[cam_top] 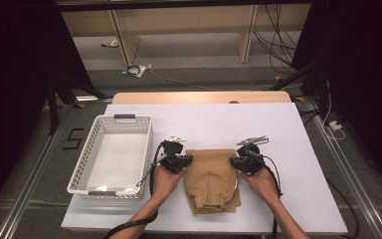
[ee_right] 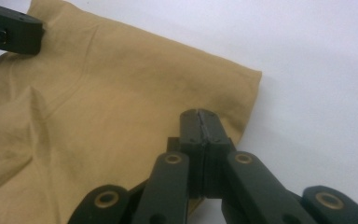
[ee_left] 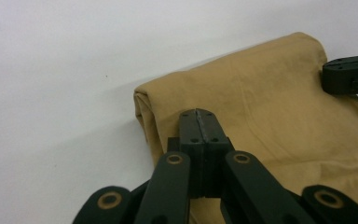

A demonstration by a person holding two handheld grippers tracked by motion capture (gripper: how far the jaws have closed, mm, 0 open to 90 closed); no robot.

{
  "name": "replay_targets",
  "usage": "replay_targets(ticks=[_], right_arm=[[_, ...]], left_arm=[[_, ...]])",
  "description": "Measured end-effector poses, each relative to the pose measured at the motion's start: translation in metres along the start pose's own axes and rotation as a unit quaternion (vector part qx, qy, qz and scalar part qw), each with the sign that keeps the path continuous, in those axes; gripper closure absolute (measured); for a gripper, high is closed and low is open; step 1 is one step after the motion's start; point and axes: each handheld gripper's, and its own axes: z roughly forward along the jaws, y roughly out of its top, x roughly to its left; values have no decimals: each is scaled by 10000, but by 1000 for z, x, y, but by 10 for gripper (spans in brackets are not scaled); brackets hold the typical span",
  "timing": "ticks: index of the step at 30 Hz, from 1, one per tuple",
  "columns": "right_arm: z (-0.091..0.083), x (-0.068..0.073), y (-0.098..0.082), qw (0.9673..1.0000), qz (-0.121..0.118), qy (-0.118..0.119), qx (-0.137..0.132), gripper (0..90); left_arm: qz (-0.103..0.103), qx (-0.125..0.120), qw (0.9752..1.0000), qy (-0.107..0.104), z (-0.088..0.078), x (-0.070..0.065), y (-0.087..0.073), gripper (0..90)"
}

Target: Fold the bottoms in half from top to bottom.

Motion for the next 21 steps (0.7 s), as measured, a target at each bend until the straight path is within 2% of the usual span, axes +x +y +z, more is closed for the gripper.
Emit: replay_targets(ticks=[7,10,13,16,18,21], right_arm=[[-1,-1,-1,10000,45,-46,19,891],[-4,-1,-1,9999,115,78,-76,806],[-13,1,0,9995,85,97,-300,646],[-22,2,-1,9985,87,162,-522,536],[-29,4,-2,9978,33,130,-655,489],[-37,6,-2,9958,-39,135,-902,440]], left_arm=[[-86,-16,10000,14,1,4,-1,898],[-146,-91,9998,-58,-4,4,-1,877],[-203,24,9995,-241,-10,2,0,703],[-233,34,9991,-352,-18,-1,-1,588],[-252,74,9990,-363,-22,-1,-3,497],[-290,121,9986,-431,-26,-2,-7,412]])
